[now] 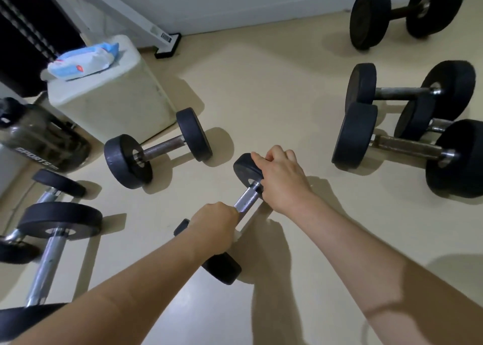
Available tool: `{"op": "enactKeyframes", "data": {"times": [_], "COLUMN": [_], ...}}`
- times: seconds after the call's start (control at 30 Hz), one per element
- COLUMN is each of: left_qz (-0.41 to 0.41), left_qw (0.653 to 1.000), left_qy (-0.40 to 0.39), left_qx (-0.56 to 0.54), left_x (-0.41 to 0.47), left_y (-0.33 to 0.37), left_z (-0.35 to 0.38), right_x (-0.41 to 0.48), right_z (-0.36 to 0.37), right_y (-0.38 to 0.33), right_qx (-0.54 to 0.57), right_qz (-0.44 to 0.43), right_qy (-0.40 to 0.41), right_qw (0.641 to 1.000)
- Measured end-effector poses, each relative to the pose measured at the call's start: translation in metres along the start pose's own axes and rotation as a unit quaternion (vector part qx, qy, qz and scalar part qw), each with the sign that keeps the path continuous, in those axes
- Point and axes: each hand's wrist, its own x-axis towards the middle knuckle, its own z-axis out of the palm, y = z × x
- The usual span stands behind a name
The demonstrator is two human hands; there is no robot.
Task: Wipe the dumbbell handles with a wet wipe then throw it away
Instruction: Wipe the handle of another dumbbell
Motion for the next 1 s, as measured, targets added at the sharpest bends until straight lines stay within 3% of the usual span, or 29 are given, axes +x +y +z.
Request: {"op": "enactKeyframes", "data": {"times": [0.13, 0.2, 0.23, 0.27, 0.33, 0.37, 0.4, 0.6, 0.73, 0.8, 0.9, 0.97, 1.0], "left_qz": [0.034, 0.071, 0.091, 0.116, 0.156, 0.170, 0.183, 0.203, 0.198, 0.199, 0.230, 0.253, 0.258], "left_qw": [0.998, 0.980, 0.945, 0.880, 0.747, 0.716, 0.704, 0.703, 0.692, 0.703, 0.782, 0.851, 0.870], "left_qy": [-0.015, 0.015, 0.009, -0.010, -0.035, -0.038, -0.038, -0.022, -0.007, 0.000, 0.039, 0.093, 0.110], "left_qx": [-0.052, -0.184, -0.313, -0.461, -0.646, -0.676, -0.686, -0.681, -0.694, -0.683, -0.578, -0.451, -0.406], "left_x": [-0.006, -0.010, -0.015, -0.023, -0.037, -0.042, -0.046, -0.059, -0.047, -0.035, -0.017, -0.006, -0.004], "left_y": [-0.014, -0.031, -0.039, -0.045, -0.049, -0.048, -0.045, -0.038, -0.046, -0.046, -0.040, -0.037, -0.034], "left_z": [-0.019, -0.043, -0.057, -0.072, -0.096, -0.105, -0.112, -0.134, -0.130, -0.121, -0.107, -0.104, -0.105], "right_x": [-0.018, -0.036, -0.046, -0.055, -0.069, -0.073, -0.075, -0.076, -0.082, -0.083, -0.083, -0.087, -0.090], "right_z": [-0.010, -0.026, -0.035, -0.046, -0.069, -0.077, -0.083, -0.116, -0.133, -0.145, -0.167, -0.185, -0.193], "right_y": [-0.004, -0.003, -0.003, -0.004, -0.010, -0.015, -0.019, -0.047, -0.040, -0.035, -0.025, -0.017, -0.013], "right_qx": [-0.009, 0.095, 0.217, 0.381, 0.675, 0.734, 0.752, 0.705, 0.645, 0.600, 0.545, 0.546, 0.553], "right_qz": [0.051, 0.109, 0.139, 0.161, 0.155, 0.150, 0.142, 0.189, 0.225, 0.250, 0.306, 0.332, 0.335], "right_qy": [-0.017, -0.025, -0.047, -0.084, -0.167, -0.186, -0.181, -0.025, 0.024, 0.032, 0.035, 0.044, 0.051], "right_qw": [0.999, 0.989, 0.965, 0.907, 0.701, 0.636, 0.618, 0.684, 0.730, 0.759, 0.780, 0.768, 0.761]}}
